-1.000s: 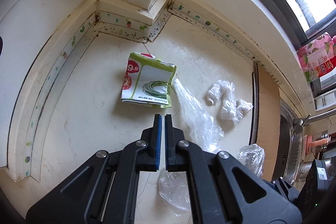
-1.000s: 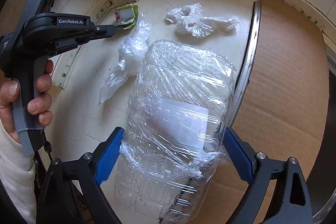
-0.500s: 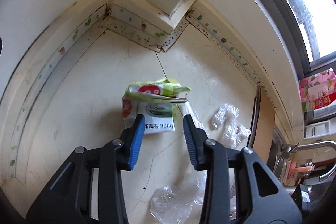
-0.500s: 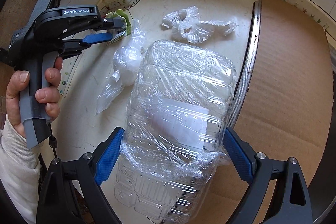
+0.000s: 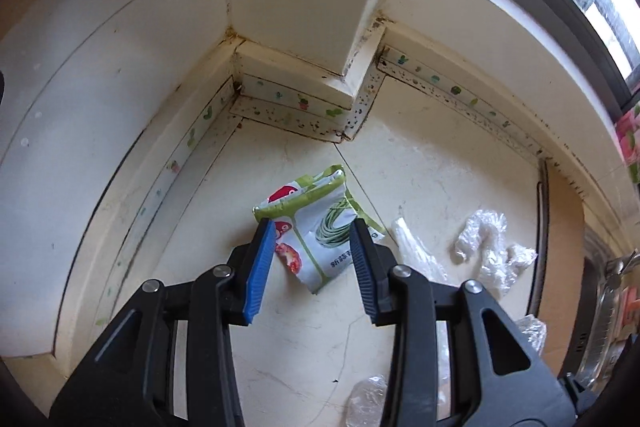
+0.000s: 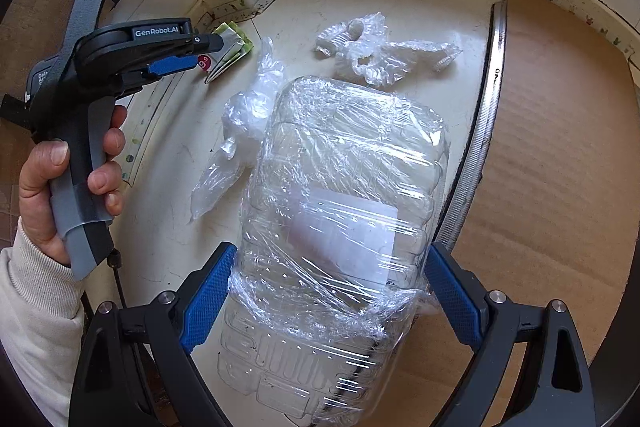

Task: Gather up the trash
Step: 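Grasp the green-and-white snack packet with the left tool, then carry the snack packet and clear container down over the black bin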

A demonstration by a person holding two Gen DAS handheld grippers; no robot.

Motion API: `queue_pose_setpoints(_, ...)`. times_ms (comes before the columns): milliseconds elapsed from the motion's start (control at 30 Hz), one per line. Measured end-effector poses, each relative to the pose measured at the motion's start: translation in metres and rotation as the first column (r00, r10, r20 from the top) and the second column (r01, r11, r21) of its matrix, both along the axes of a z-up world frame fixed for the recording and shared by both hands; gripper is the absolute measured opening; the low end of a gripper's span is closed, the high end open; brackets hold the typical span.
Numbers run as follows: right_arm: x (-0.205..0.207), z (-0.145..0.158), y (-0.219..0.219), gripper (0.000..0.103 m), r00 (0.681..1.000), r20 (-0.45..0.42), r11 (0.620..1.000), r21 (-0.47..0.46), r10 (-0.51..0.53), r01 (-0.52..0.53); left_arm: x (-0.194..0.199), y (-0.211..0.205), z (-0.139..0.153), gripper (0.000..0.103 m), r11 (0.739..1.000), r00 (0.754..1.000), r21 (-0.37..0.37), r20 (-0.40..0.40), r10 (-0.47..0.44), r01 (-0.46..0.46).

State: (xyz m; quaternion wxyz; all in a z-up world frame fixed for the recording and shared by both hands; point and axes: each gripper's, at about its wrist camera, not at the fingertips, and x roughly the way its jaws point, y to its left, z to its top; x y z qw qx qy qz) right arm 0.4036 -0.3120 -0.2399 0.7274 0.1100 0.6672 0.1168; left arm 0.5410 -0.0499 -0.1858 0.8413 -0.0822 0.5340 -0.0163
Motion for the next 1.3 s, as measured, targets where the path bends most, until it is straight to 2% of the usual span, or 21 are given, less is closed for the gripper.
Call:
queue_pose_setpoints(167,0.004,-0.003,-0.001,0.093,1.0,0.0,1.0,0.005,0.008,-0.008,0.005,0.002,-0.008,0.035,0.998,0.999,0.049,-0.006,-0.032,0.032)
queue_pose_setpoints(300,0.004,-0.004,-0.001,0.093,1.0,0.0,1.0,0.01,0.011,-0.011,0.005,0.011,-0.007,0.036,0.999,0.999,0.028,-0.002,-0.034,0.034)
queue_pose_setpoints(400,0.004,-0.006,-0.002,0.093,1.0,-0.004,1.0,0.014,0.01,-0.01,0.003,0.01,-0.006,0.043,0.998,0.997,0.007,0.02,-0.069,0.068)
queue_pose_setpoints(633,0.003,-0.007,-0.002,0.093,1.0,0.004,1.0,0.01,0.014,-0.014,0.007,0.006,-0.014,0.043,0.996,0.994,-0.005,0.061,-0.093,0.093)
queue_pose_setpoints(700,0.002,-0.007,-0.003,0.093,1.0,0.005,1.0,0.009,0.01,-0.01,0.006,0.008,-0.014,0.033,0.997,0.994,-0.019,0.075,-0.078,0.08)
queue_pose_setpoints(733,0.001,-0.007,-0.003,0.093,1.0,0.006,1.0,0.008,0.009,-0.009,0.005,0.009,-0.014,0.016,0.997,0.994,-0.028,0.079,-0.075,0.077)
queue_pose_setpoints(767,0.0,-0.007,-0.004,0.093,1.0,0.007,1.0,0.007,0.007,-0.007,0.004,0.01,-0.015,0.01,0.996,0.994,-0.045,0.079,-0.071,0.074)
queue_pose_setpoints(800,-0.001,-0.006,-0.005,0.093,1.0,0.008,1.0,0.005,0.005,-0.005,0.003,0.009,-0.016,0.01,0.996,0.994,-0.051,0.085,-0.062,0.067)
queue_pose_setpoints(867,-0.004,-0.004,-0.008,0.093,1.0,0.013,1.0,0.005,-0.001,0.001,-0.005,0.006,-0.011,0.002,0.997,0.991,-0.043,0.123,-0.053,0.058)
queue_pose_setpoints(1100,-0.015,0.013,-0.008,0.093,0.998,0.056,1.0,-0.007,-0.016,0.016,-0.049,-0.011,0.023,0.001,0.997,0.98,0.018,0.184,-0.071,0.068)
queue_pose_setpoints(1233,-0.032,0.031,-0.001,0.093,0.995,0.097,1.0,-0.019,-0.011,0.013,-0.09,-0.013,0.046,0.001,0.994,0.977,0.0,0.185,-0.107,0.108)
queue_pose_setpoints(1300,-0.043,0.039,0.005,0.093,0.993,0.115,1.0,-0.027,-0.008,0.012,-0.114,-0.016,0.055,0.001,0.991,0.973,0.018,0.185,-0.135,0.134)
